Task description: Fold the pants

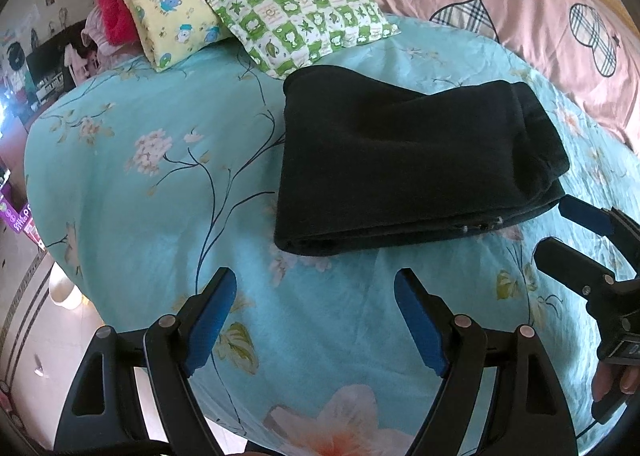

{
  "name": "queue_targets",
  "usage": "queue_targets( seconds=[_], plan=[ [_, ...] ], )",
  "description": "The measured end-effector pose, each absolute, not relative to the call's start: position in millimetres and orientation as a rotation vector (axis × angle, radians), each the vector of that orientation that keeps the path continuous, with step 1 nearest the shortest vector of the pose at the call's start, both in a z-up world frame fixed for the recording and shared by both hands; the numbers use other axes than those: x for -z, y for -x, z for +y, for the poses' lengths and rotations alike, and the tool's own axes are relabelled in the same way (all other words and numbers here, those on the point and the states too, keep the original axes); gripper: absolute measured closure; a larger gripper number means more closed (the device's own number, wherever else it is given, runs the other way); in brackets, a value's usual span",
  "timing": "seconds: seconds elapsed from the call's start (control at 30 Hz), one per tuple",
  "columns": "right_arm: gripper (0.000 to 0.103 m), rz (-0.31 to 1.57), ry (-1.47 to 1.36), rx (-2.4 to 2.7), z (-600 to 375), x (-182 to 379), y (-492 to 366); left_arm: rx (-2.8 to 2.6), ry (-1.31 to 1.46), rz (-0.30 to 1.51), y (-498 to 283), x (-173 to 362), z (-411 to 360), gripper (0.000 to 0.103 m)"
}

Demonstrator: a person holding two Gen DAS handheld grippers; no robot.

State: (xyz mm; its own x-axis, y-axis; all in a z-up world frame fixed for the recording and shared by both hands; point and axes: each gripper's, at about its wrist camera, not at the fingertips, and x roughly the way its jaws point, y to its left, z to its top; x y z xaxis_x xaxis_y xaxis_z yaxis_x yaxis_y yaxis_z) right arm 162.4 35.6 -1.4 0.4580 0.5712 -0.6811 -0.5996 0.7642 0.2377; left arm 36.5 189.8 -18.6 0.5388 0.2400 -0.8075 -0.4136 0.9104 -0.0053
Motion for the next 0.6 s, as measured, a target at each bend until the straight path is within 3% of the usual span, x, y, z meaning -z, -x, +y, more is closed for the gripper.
queue_targets(
  seconds=[0.6],
  plan=[
    [0.014, 0.825, 0.031, -0.724, 37.3, 2.7, -163.0, -0.393, 0.214, 0.922, -36.8, 17.2, 190.5, 0.021]
  ],
)
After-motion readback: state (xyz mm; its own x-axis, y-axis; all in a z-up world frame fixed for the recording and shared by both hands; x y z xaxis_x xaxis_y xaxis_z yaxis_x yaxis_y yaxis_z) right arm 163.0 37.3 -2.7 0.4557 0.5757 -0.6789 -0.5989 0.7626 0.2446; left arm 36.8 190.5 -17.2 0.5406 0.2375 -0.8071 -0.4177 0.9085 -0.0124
